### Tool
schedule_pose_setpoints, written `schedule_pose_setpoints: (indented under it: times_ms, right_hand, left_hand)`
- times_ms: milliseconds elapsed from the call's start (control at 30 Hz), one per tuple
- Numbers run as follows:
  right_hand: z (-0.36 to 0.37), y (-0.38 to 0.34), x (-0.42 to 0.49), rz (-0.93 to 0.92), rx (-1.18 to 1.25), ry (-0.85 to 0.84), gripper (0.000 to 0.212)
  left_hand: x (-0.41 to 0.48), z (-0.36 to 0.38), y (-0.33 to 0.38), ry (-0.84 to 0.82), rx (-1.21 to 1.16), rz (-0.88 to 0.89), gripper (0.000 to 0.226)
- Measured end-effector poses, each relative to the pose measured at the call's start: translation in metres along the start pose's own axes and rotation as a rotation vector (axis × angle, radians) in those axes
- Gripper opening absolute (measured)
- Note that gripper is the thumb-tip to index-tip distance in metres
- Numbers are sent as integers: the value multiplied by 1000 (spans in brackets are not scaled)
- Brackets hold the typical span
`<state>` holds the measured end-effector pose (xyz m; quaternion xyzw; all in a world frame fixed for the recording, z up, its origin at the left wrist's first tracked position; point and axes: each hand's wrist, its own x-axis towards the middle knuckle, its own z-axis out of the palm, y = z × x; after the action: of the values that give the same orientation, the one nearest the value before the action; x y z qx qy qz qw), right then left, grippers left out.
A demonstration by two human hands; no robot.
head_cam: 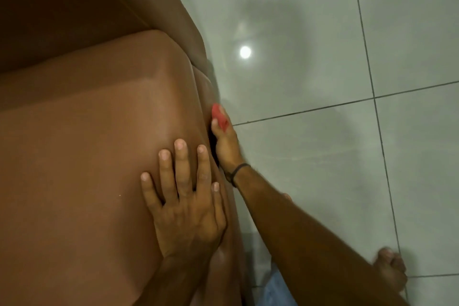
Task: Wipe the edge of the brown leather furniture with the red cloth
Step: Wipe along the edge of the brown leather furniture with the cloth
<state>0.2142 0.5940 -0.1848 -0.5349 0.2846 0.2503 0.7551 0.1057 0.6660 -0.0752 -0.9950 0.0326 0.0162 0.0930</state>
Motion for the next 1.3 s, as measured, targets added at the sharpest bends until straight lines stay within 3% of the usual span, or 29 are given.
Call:
schedule_pose_setpoints:
  times_ms: [133, 233, 333, 467, 567, 700, 800, 933, 1100, 1167, 1300]
  right_hand:
    - [-9, 10, -42, -135, 14, -116, 59]
    - [-33, 51, -69, 5, 26, -105, 56]
    - [-27, 26, -27, 115, -10, -62, 54]
    - [8, -39, 35, -99, -22, -63, 56]
    - [11, -36, 8, -213, -22, -147, 59]
    - [-20, 4, -27, -42, -5, -143, 56]
    - [-16, -24, 19, 104, 10, -73, 53]
    - [23, -77, 71, -133, -10, -77, 55]
    - [14, -47, 19, -254, -111, -137, 60]
    - [11, -50, 30, -231, -118, -132, 56]
    - [8, -79, 78, 26, -132, -4, 49]
  left_hand:
    - [1, 0, 2, 9, -20, 5, 70]
    - [-6, 2, 4, 6, -11, 8, 72]
    - [-8, 4, 5, 33, -11, 9, 72]
    - [-6, 8, 2, 13, 5, 27, 72]
    - [-8, 8, 3, 23, -4, 18, 73]
    - [-6, 10, 4, 31, 11, 27, 72]
    - [-9, 12, 4, 47, 8, 18, 71]
    - [-7, 13, 4, 39, 10, 36, 71]
    - [-8, 12, 4, 37, 1, 20, 71]
    - [-7, 11, 5, 40, -2, 19, 71]
    - [-7, 12, 6, 41, -5, 19, 71]
